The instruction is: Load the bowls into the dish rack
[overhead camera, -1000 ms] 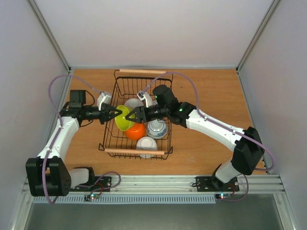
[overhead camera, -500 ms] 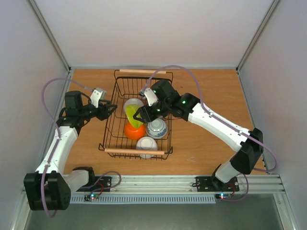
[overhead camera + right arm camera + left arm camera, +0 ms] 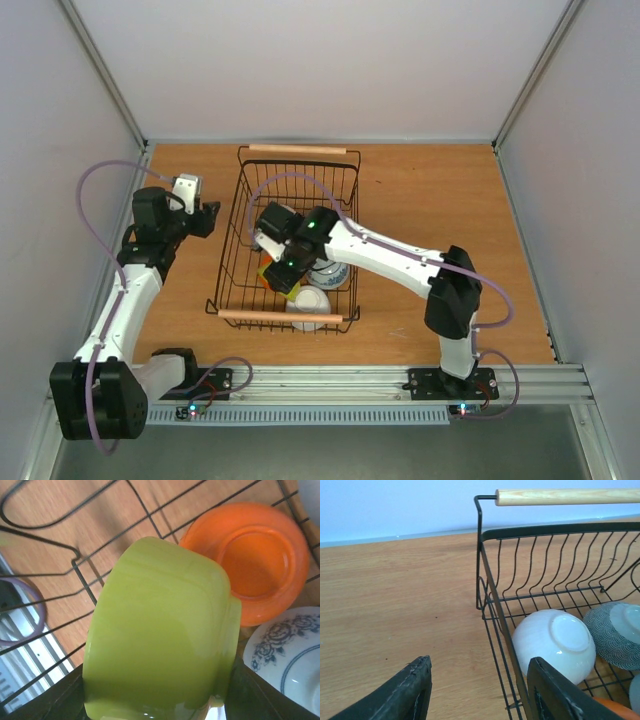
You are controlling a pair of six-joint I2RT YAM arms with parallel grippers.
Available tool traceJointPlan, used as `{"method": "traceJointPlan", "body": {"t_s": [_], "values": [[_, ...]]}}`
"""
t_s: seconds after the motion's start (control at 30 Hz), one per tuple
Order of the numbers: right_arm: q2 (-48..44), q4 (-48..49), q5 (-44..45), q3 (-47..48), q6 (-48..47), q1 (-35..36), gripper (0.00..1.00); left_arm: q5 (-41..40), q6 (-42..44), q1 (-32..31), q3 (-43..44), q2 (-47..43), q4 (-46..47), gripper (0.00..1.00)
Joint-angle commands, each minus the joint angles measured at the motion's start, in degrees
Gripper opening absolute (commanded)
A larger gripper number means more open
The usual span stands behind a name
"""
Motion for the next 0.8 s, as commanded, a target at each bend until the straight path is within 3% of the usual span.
{"method": "traceJointPlan", "body": {"t_s": [0.0,0.77], "values": [[1.8,-4.2,6.1,3.7,-2.8,1.7,0.01,-4.0,-1.1,0.5,-0.5,0.1,3.7,0.54],[7.9,-1.4,22.5,4.9,-4.0,8.2,0.01,-2.7,-1.0,0.6,0.8,2.4,2.4,0.55]]}}
